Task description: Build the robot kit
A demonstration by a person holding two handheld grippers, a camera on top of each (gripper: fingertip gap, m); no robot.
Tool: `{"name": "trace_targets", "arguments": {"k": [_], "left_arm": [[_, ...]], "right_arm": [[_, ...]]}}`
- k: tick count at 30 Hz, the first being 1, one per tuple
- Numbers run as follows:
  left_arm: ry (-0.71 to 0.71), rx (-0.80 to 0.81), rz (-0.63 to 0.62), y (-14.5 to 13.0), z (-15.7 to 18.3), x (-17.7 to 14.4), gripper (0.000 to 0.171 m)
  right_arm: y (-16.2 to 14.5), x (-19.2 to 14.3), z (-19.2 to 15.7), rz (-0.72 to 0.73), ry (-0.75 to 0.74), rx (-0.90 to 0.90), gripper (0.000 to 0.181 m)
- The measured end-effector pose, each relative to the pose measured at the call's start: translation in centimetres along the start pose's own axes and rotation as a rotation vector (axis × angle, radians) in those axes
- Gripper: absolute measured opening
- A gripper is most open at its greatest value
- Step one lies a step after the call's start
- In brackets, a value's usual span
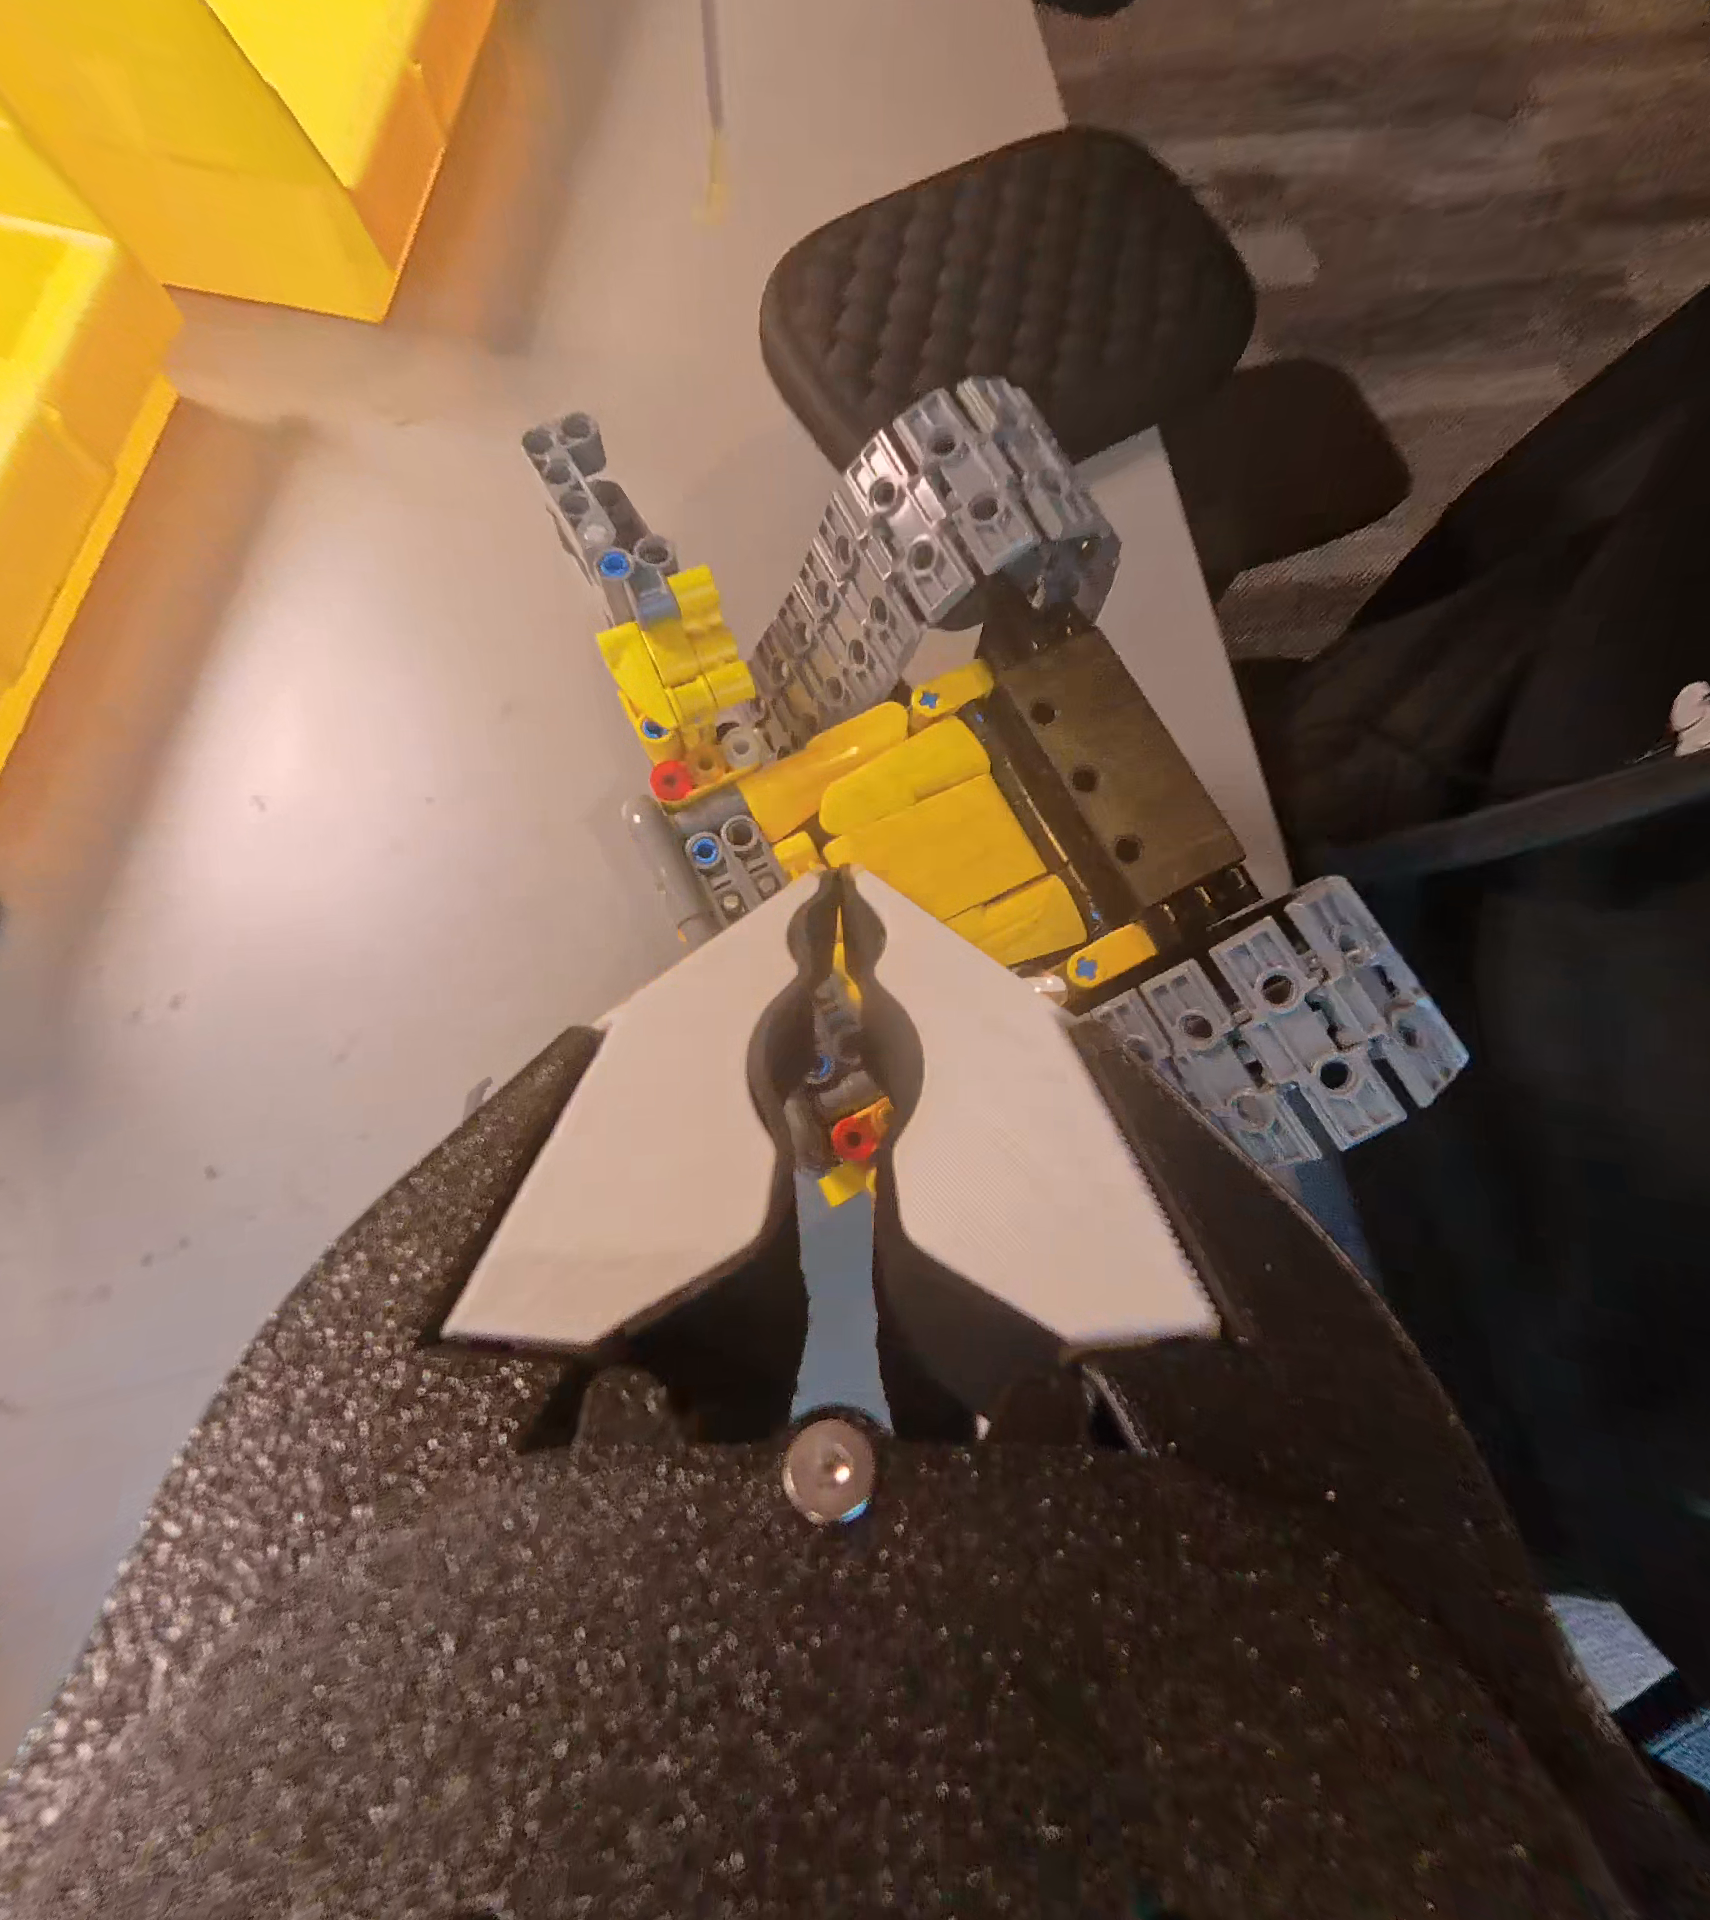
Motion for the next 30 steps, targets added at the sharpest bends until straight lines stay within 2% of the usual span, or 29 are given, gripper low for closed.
{"name": "trace_targets", "arguments": {"k": [2, 10, 12, 15, 19, 23, 25, 30], "left_arm": [[0.053, 0.046, -0.068, -0.2, 0.1, 0.3, 0.0], [0.106, 0.124, -0.115, 0.3, 0.6, 0.5, 0.0], [0.14, 0.131, -0.065, 0.7, 0.5, -0.4, 0.0], [0.047, 0.137, 0.02, 1.2, 0.9, -1.3, 0.0], [-0.002, 0.152, -0.077, 0.4, 0.9, 0.7, 0.0], [-0.013, 0.145, -0.081, 0.2, 0.9, 0.9, 0.0], [-0.015, 0.137, -0.065, 0.2, 0.9, 0.8, 0.0], [-0.013, 0.065, 0.085, -0.5, -0.1, -0.7, 0.0]], "right_arm": [[-0.2, 0.5, -0.3, -0.02, 0.02, -0.037, 0.0], [0.2, 3.0, -2.1, -0.103, 0.111, -0.177, 0.0], [0.4, 3.2, -2.3, -0.12, 0.116, -0.193, 0.0], [0.5, 3.1, -2.5, -0.13, 0.111, -0.196, 0.0], [0.6, 3.0, -2.9, -0.141, 0.107, -0.198, 0.0], [0.5, 3.0, -3.7, -0.173, 0.123, -0.236, 0.0], [0.5, 3.1, -4.1, -0.19, 0.139, -0.269, 0.0], [0.1, 4.0, -5.2, -0.226, 0.166, -0.384, 0.0]]}}
Point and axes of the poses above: each gripper's, where its closed fingertips meet, x out along the fingers, y out of its top, z = x × y across the jaws, the point moved 10 cm from there along -x, back along the fingers, and after that the axes turned 12 degrees about -y, right-handed, at the moved point
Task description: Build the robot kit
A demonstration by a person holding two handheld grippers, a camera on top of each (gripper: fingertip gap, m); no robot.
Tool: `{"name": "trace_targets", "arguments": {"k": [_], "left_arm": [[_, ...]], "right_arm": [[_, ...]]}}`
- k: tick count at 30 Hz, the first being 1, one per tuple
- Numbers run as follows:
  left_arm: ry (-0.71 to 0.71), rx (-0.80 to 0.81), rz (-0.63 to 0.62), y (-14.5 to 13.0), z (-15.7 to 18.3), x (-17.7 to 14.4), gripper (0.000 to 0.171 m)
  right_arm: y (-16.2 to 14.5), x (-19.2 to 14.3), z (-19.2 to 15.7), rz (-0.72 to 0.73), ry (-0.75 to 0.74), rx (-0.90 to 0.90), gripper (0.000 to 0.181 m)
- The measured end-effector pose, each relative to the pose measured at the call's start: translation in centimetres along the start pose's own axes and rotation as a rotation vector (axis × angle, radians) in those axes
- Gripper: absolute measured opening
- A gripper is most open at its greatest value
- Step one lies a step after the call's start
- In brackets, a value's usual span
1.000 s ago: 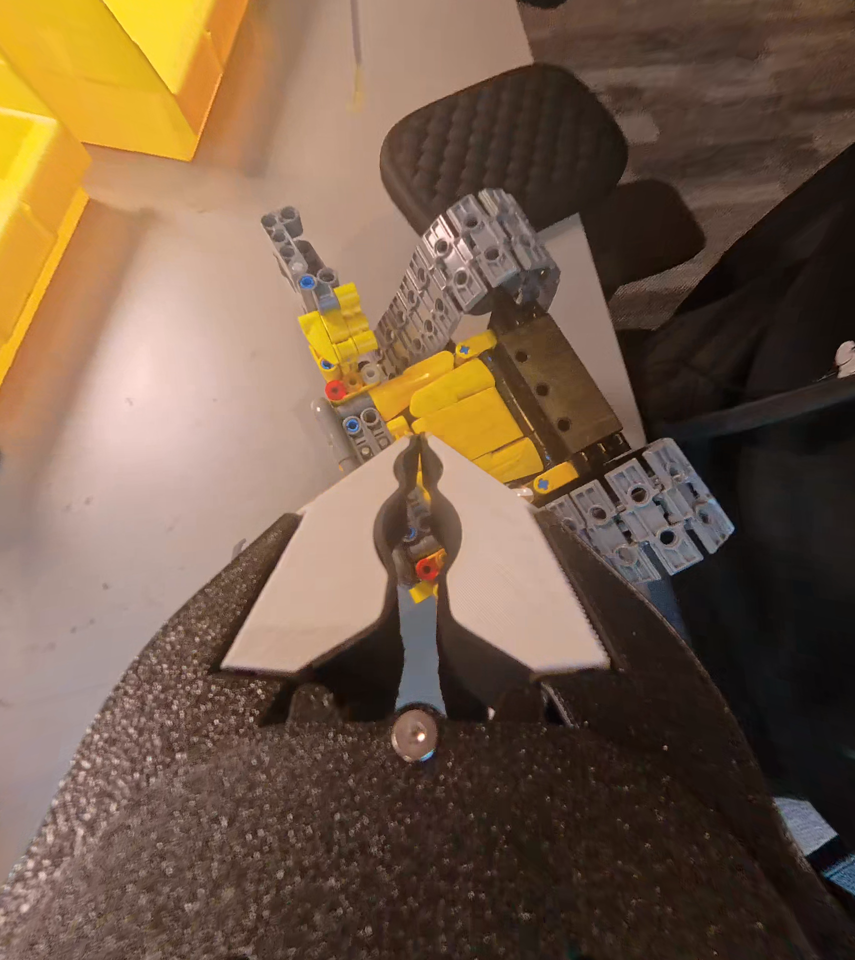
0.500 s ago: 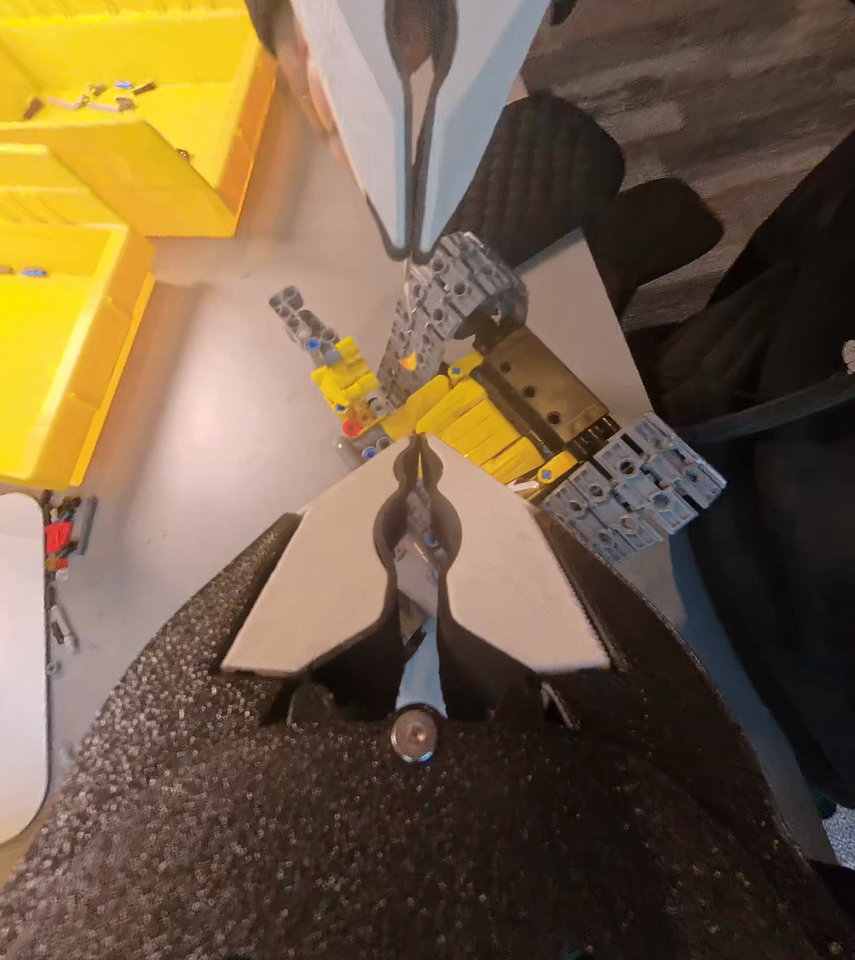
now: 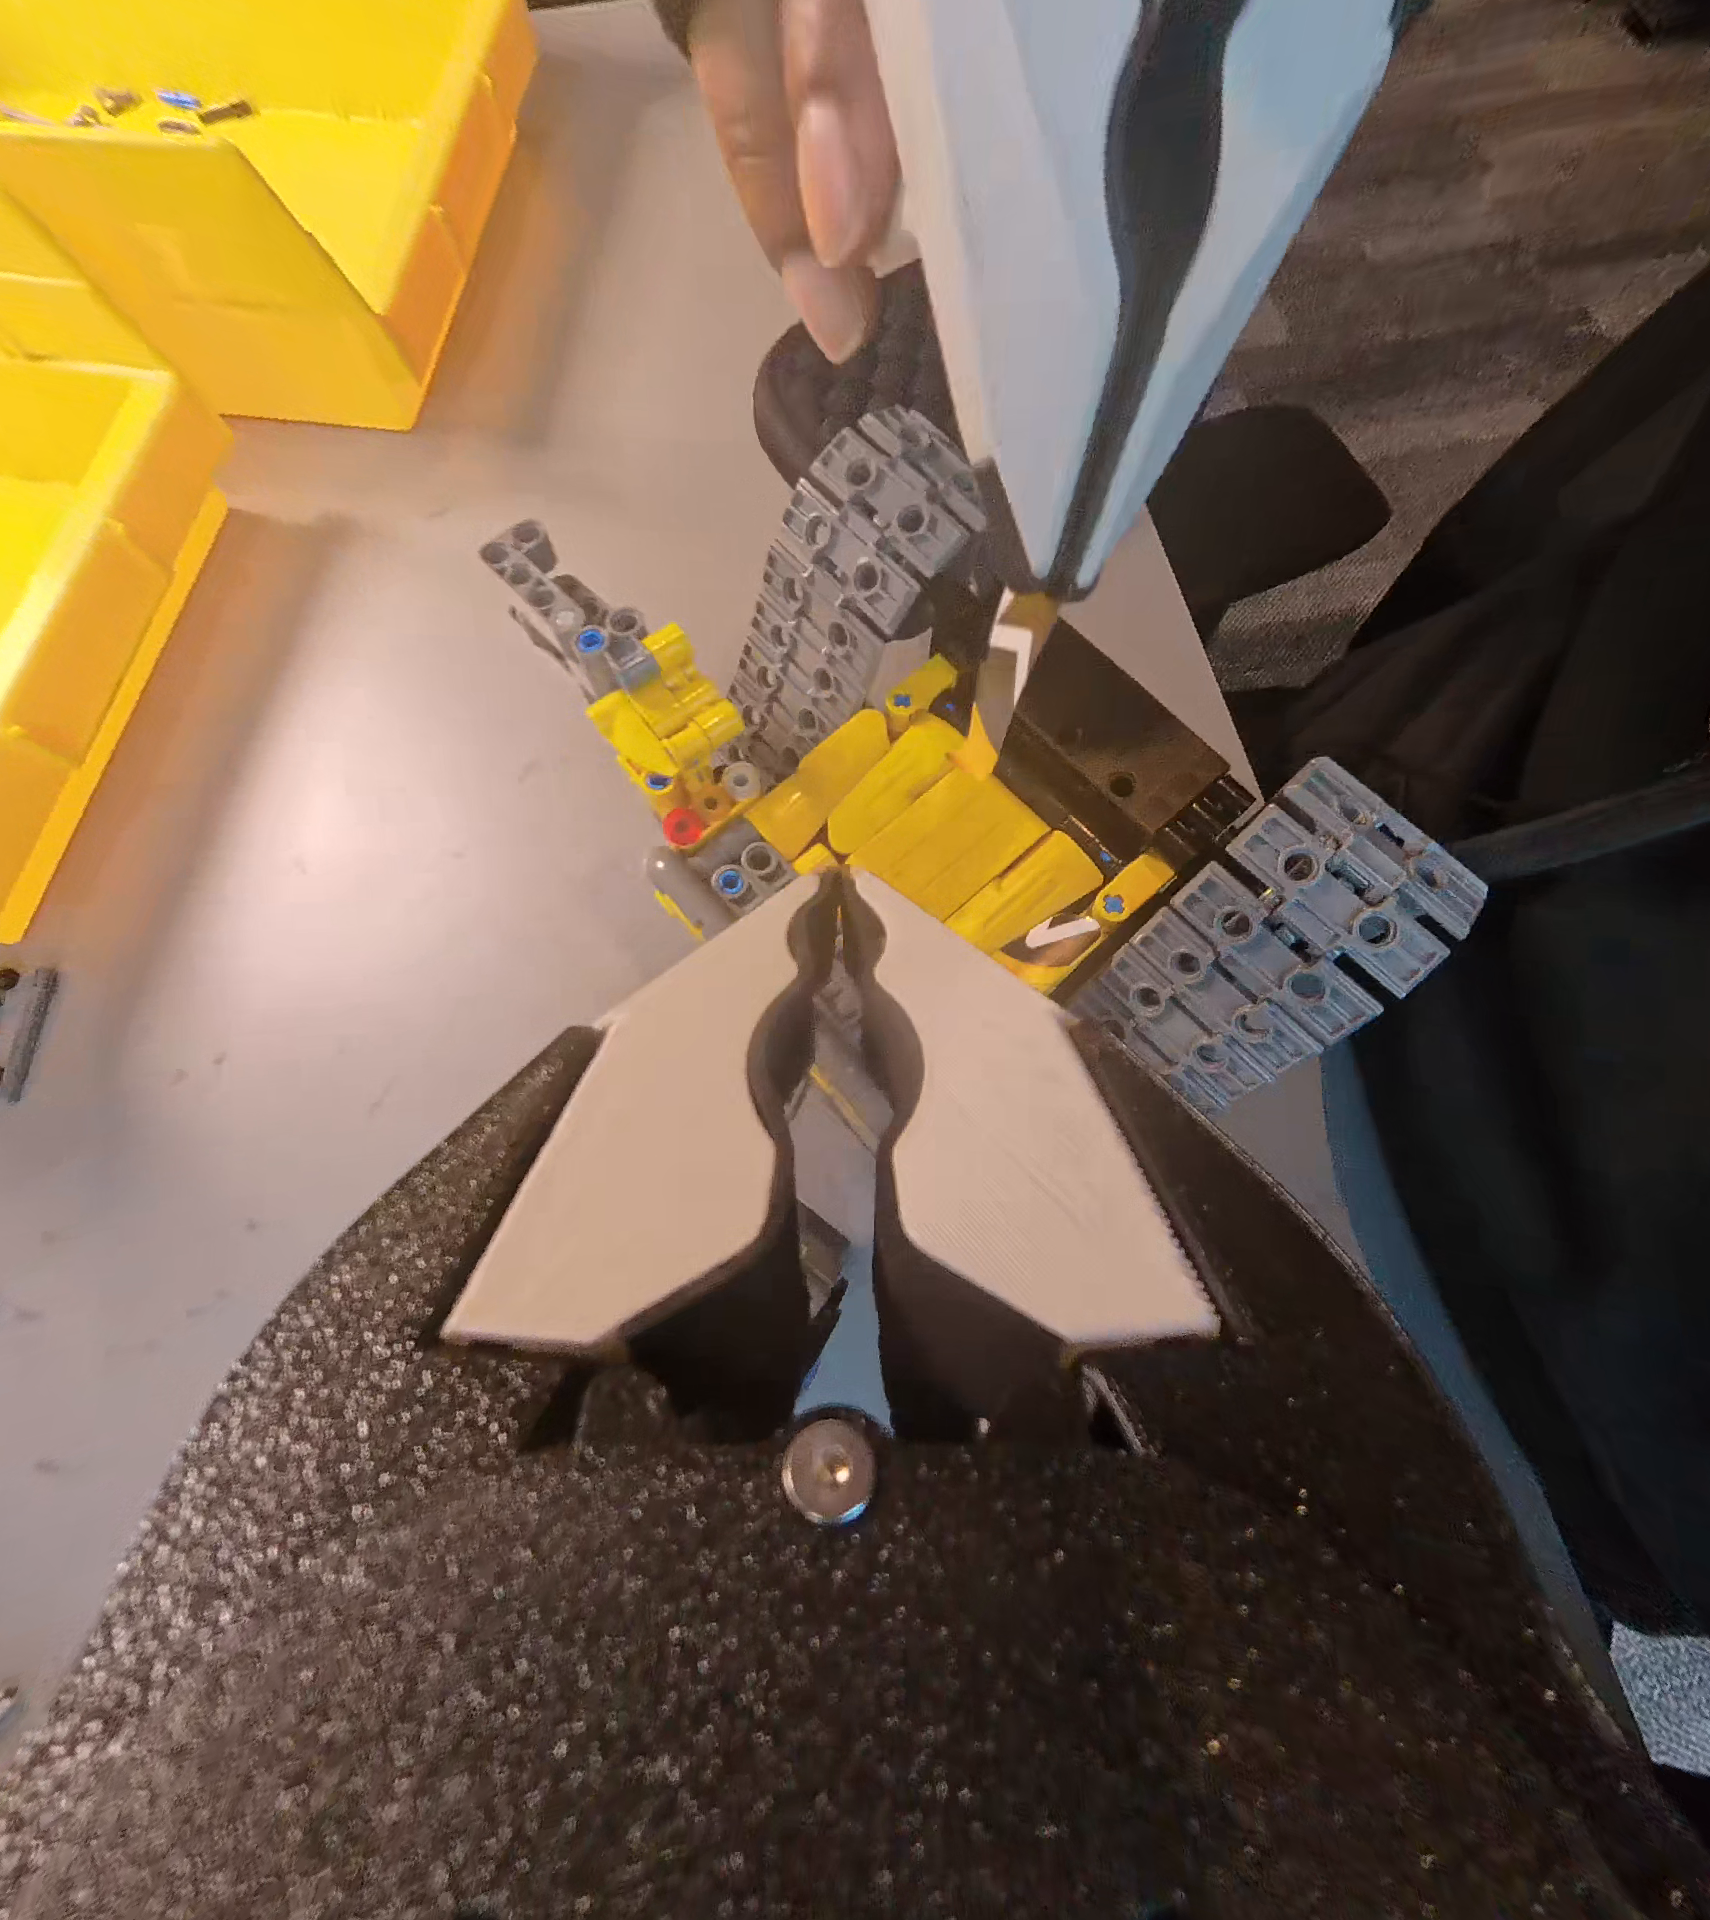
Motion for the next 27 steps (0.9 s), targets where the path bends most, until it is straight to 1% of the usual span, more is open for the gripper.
{"name": "trace_targets", "arguments": {"k": [5, 9, 12, 14, 18, 23, 27], "left_arm": [[-0.025, 0.005, 0.071, -0.8, 0.0, 0.1, 0.0], [-0.033, 0.007, 0.093, -1.3, -0.1, 0.6, 0.0], [-0.029, 0.002, 0.123, -1.8, -0.1, 0.4, 0.0], [-0.025, -0.005, 0.148, -2.1, -0.1, 0.0, 0.0], [-0.043, -0.038, 0.199, -2.6, -0.4, -0.8, 0.0], [-0.066, -0.044, 0.211, -2.7, -0.4, -0.7, 0.001], [-0.117, -0.06, 0.237, -2.6, -0.2, -0.7, 0.002]], "right_arm": [[-0.1, 1.8, -1.1, -0.048, 0.009, -0.151, 0.0], [0.0, 3.0, -2.4, -0.072, -0.031, -0.352, 0.0], [-0.1, 3.3, -3.3, -0.063, -0.062, -0.449, 0.0], [0.0, 3.3, -3.7, -0.037, -0.082, -0.484, 0.0], [-0.2, 3.2, -4.2, -0.031, -0.106, -0.555, 0.0], [-0.5, 3.3, -4.5, -0.029, -0.124, -0.623, 0.0], [-0.5, 3.4, -4.3, -0.015, -0.131, -0.633, 0.0]]}}
Point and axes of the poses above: each gripper's, where its closed fingertips meet, x out along the fingers, y out of its top, z = x × y across the jaws, the point moved 10 cm from there along -x, back along the fingers, and after that the axes turned 12 degrees about -y, right-handed, at the moved point
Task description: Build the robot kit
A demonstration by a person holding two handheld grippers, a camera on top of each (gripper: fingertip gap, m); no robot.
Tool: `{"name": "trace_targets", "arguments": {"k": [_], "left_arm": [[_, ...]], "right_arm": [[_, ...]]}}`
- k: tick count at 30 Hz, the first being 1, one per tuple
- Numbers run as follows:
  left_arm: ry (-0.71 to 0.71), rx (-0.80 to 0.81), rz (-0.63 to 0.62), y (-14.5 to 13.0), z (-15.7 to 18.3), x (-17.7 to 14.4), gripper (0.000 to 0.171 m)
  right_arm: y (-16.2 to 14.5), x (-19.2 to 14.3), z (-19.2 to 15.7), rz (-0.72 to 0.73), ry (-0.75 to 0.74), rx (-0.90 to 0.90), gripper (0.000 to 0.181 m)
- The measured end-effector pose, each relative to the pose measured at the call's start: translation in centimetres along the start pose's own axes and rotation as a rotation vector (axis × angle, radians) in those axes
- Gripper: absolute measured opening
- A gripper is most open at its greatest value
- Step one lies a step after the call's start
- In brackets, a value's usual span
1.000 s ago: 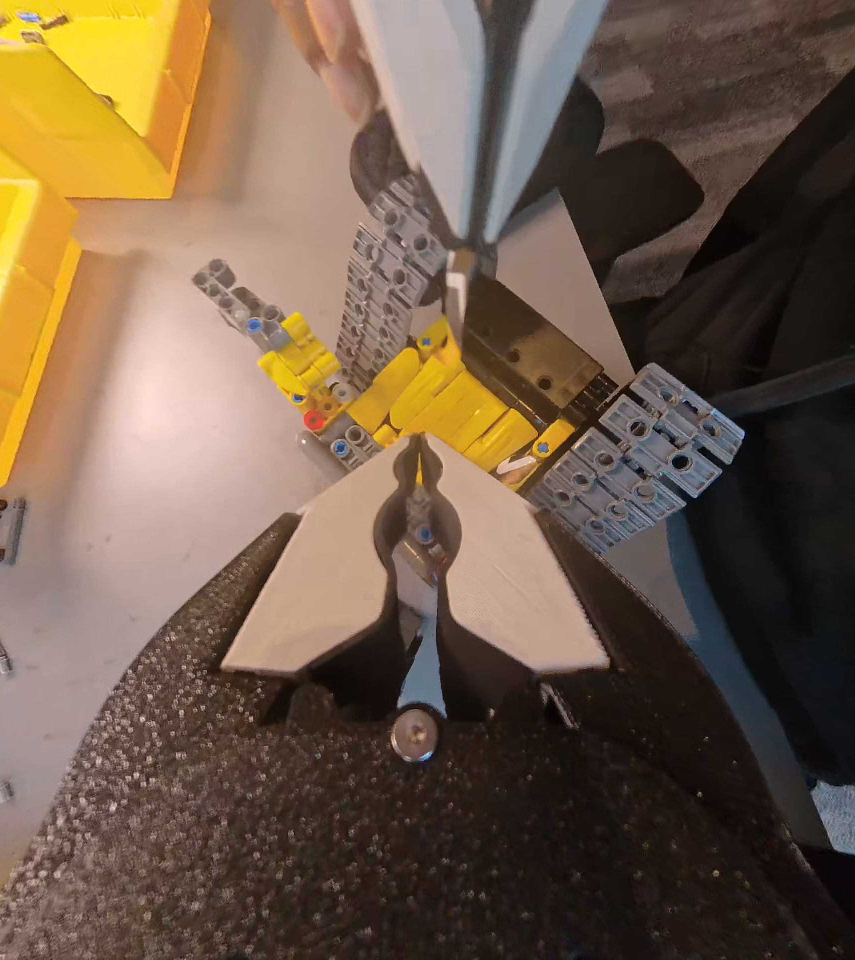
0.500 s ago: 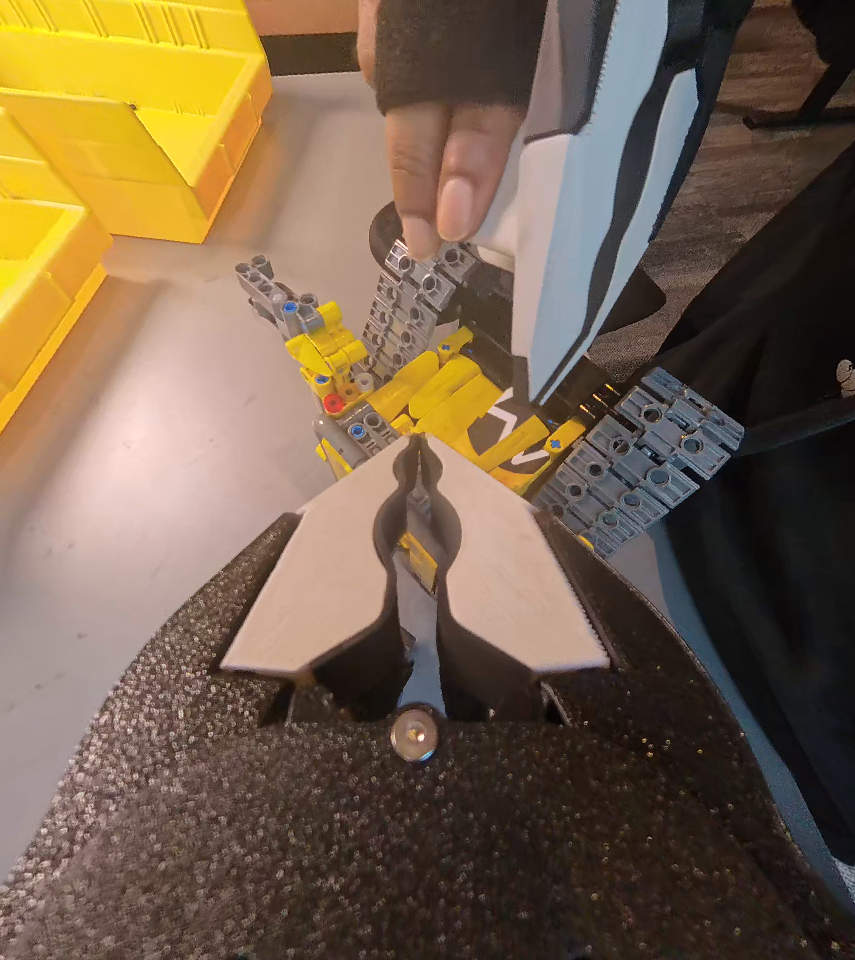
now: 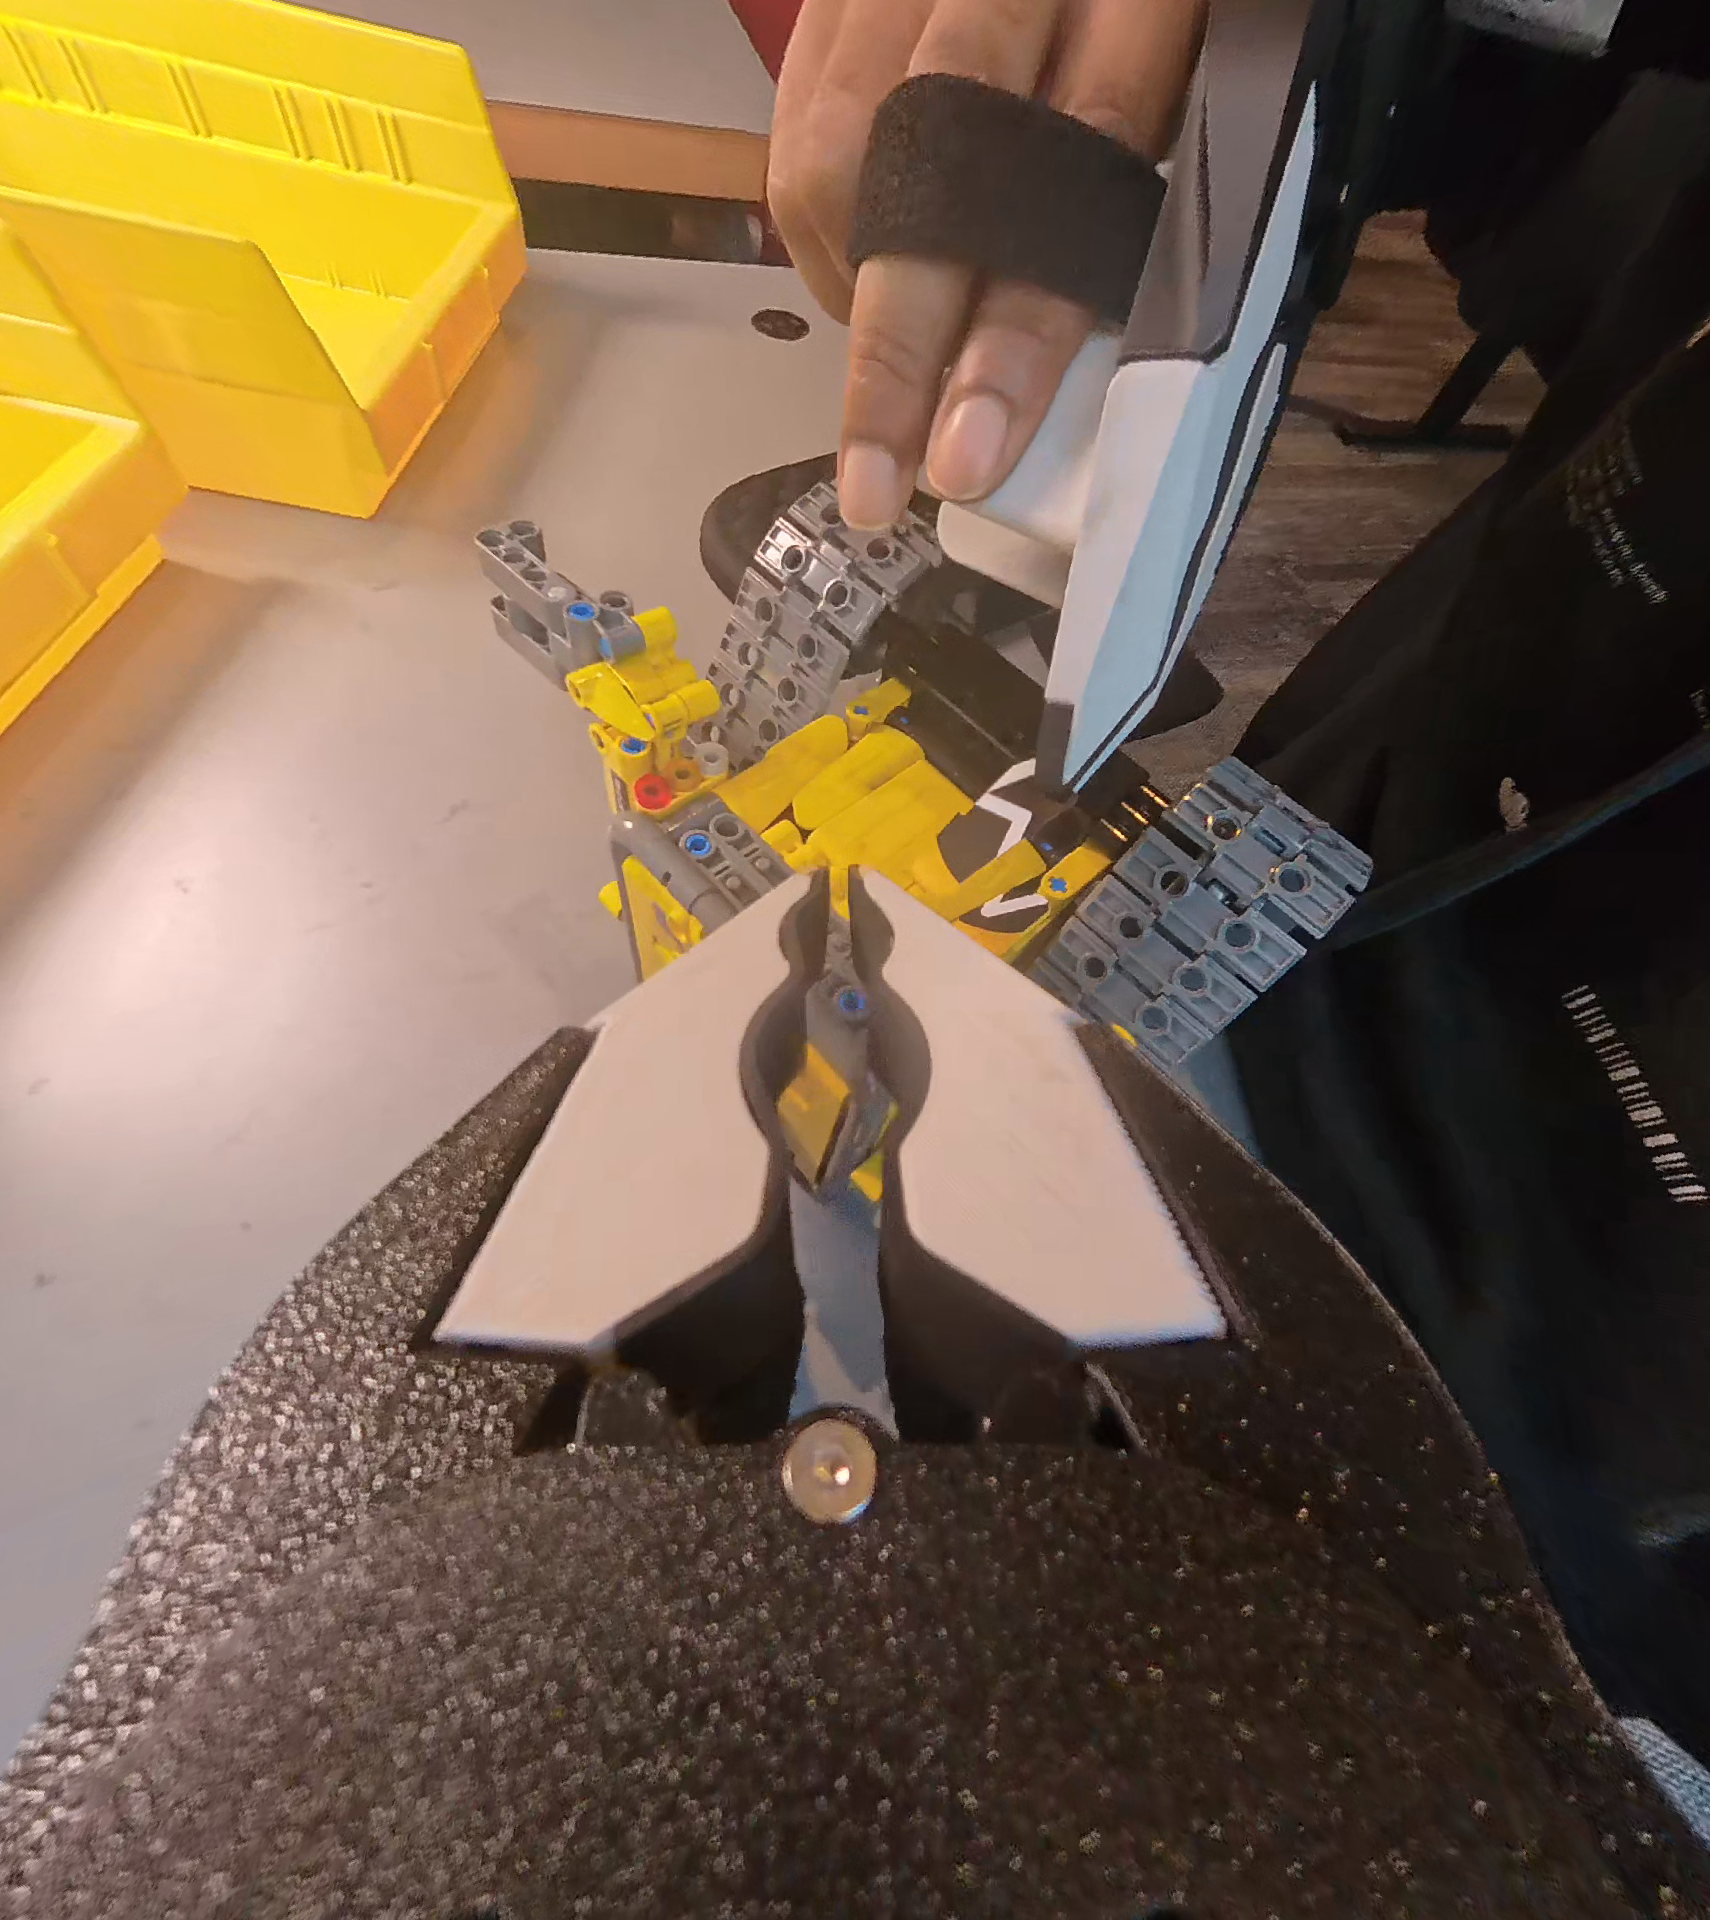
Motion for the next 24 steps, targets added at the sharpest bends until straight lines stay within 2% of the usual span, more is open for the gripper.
{"name": "trace_targets", "arguments": {"k": [5, 24], "left_arm": [[-0.08, -0.067, 0.059, 0.0, -0.1, 0.1, 0.005], [-0.018, -0.04, -0.018, -0.6, -0.4, 0.7, 0.003]], "right_arm": [[0.1, 0.0, 0.1, 0.016, -0.011, -0.024, 0.0], [0.1, -0.9, -0.9, 0.028, 0.032, -0.031, 0.0]]}}
Point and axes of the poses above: each gripper's, where its closed fingertips meet, x out along the fingers, y out of its top, z = x × y across the jaws, the point moved 10 cm from there along -x, back along the fingers, and after that the axes turned 12 degrees about -y, right-handed, at the moved point
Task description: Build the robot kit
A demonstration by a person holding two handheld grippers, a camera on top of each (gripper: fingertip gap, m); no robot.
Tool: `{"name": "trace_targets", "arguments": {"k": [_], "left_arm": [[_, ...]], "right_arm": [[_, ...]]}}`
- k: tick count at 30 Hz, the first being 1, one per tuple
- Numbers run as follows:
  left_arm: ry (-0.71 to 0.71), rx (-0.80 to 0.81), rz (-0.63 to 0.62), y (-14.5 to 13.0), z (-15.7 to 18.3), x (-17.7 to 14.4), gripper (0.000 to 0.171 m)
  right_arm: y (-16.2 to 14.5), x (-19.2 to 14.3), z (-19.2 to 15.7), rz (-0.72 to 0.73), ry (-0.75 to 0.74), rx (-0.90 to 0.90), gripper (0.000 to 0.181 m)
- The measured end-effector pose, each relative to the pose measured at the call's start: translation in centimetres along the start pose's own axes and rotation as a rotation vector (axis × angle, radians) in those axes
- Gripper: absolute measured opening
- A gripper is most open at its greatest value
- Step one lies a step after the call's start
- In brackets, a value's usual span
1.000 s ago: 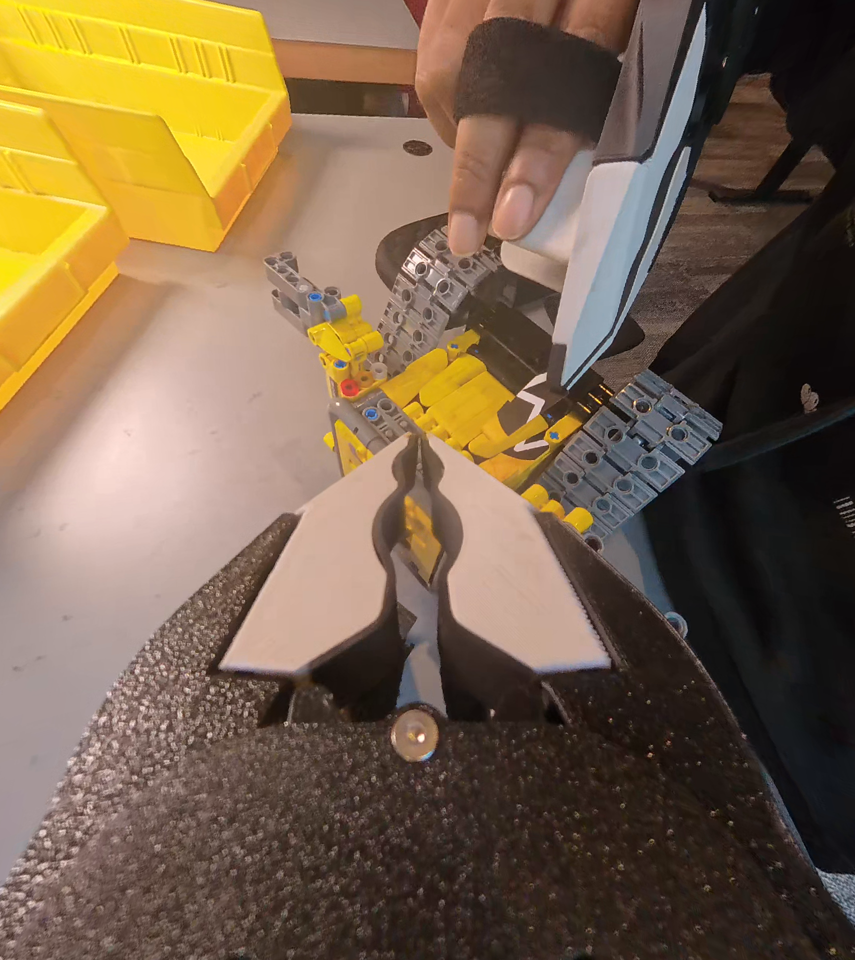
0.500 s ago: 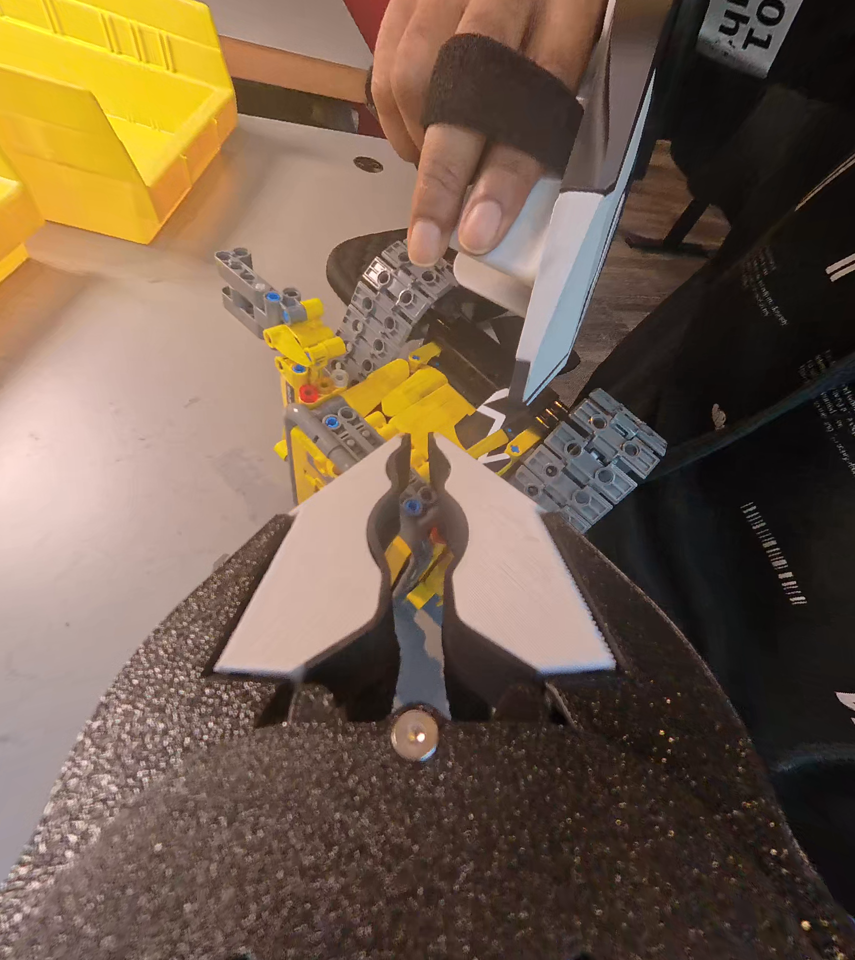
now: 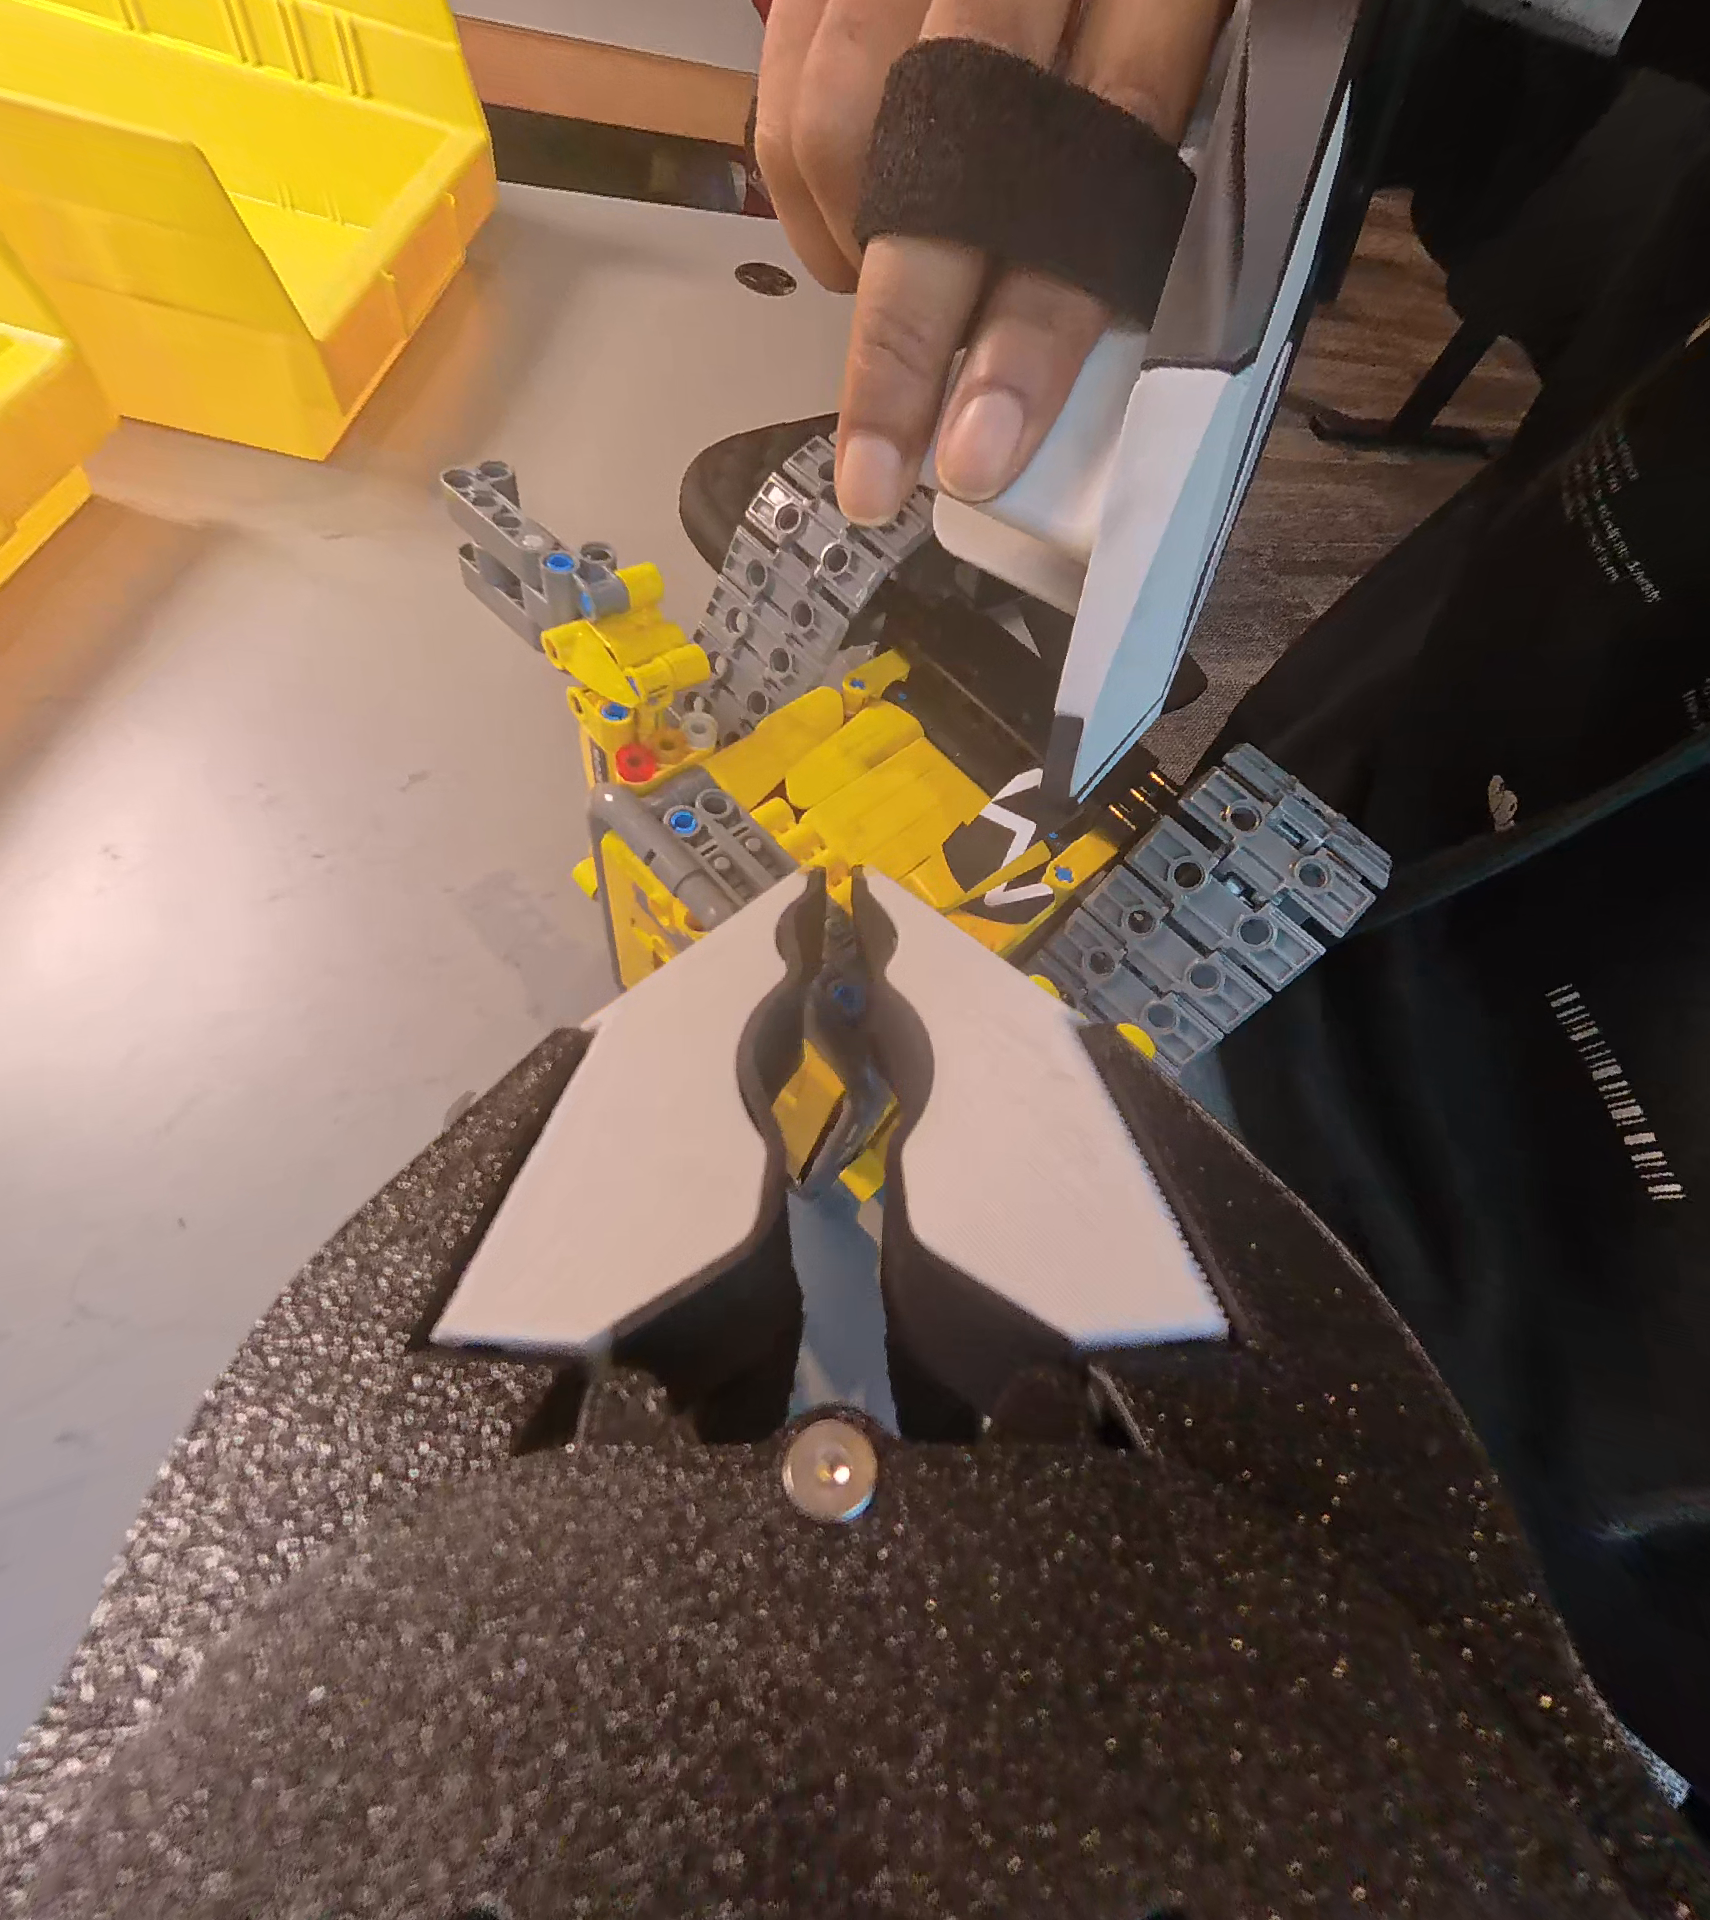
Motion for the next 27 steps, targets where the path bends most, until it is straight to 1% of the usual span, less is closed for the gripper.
{"name": "trace_targets", "arguments": {"k": [6, 9, 12, 18, 27], "left_arm": [[0.008, 0.002, -0.008, -0.1, -0.1, 0.1, 0.001], [0.037, 0.025, -0.026, -0.1, 0.0, 0.1, 0.0], [0.051, 0.038, -0.037, -0.1, 0.1, 0.1, 0.0], [0.041, 0.026, -0.027, -0.2, 0.0, 0.0, 0.0], [0.037, 0.023, -0.025, -0.2, 0.0, 0.0, 0.0]], "right_arm": [[0.1, -0.1, 0.6, 0.005, -0.007, -0.003, 0.0], [0.2, -0.2, 1.6, 0.02, -0.014, 0.055, 0.0], [0.0, -0.2, 2.1, 0.012, -0.013, 0.033, 0.0], [-0.2, 0.2, 1.4, 0.004, 0.008, -0.009, 0.0], [-0.3, 0.3, 0.7, 0.008, 0.017, -0.009, 0.0]]}}
Point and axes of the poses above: each gripper's, where its closed fingertips meet, x out along the fingers, y out of its top, z = x × y across the jaws, the point moved 10 cm from there along -x, back along the fingers, and after that the axes turned 12 degrees about -y, right-handed, at the moved point
